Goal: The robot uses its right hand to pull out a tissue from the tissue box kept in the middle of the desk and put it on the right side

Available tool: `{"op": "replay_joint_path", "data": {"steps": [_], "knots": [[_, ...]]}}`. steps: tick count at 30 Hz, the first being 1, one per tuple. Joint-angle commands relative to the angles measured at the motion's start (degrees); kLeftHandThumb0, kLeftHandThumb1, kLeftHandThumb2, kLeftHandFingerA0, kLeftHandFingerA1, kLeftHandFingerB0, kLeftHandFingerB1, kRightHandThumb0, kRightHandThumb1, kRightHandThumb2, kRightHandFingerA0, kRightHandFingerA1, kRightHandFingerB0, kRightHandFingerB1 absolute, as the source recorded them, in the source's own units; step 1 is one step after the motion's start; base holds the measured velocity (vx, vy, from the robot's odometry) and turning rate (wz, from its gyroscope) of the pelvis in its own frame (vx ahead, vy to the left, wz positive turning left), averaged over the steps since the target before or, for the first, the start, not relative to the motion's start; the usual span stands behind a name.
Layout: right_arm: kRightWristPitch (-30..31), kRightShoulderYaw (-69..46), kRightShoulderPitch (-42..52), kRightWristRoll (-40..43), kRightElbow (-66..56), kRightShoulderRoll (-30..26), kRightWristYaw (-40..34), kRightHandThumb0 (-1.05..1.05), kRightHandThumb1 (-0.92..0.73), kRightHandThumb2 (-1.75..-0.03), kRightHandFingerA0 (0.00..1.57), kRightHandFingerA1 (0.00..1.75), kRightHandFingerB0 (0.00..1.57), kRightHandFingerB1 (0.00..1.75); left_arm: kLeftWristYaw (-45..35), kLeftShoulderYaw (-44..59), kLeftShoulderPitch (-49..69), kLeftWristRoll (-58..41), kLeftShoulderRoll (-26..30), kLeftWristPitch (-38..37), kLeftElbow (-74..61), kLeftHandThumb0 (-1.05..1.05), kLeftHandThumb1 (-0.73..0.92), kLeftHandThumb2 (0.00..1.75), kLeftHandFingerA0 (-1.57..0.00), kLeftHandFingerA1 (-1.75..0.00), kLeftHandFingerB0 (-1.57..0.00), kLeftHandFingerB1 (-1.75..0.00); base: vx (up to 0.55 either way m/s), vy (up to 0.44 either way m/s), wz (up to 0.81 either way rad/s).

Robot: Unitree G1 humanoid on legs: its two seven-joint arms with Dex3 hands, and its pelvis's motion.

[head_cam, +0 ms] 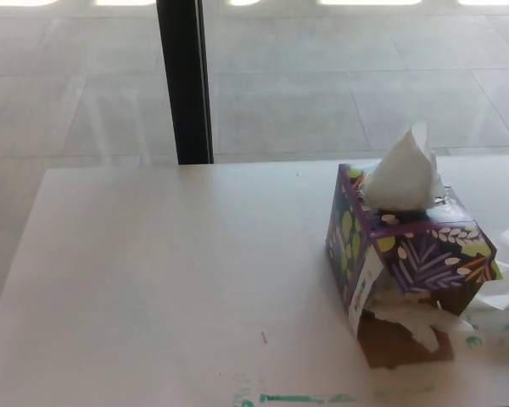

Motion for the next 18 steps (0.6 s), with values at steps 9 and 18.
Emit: {"op": "replay_joint_path", "data": {"steps": [9,18], "knots": [[-2.0,-42.1,31.6,14.5,4.7,15.8,-28.7,-0.66,-0.66,-0.60,0.59,0.97,0.30,0.63,0.1,0.5,-0.1,-1.0,0.3,-0.6,0.2,-0.86,0.92,0.75,-0.63,-0.56,-0.45,-0.44,0.00,0.000,0.00],[-0.9,-54.7,28.4,27.5,13.6,30.9,-38.1,-0.71,-0.68,-0.60,0.96,1.33,0.17,0.83,-0.3,2.1,-0.9,-2.9,-0.2,0.8,0.0,-0.86,0.92,0.71,-0.59,-0.58,-0.44,-0.45,0.00,0.000,0.00]]}}
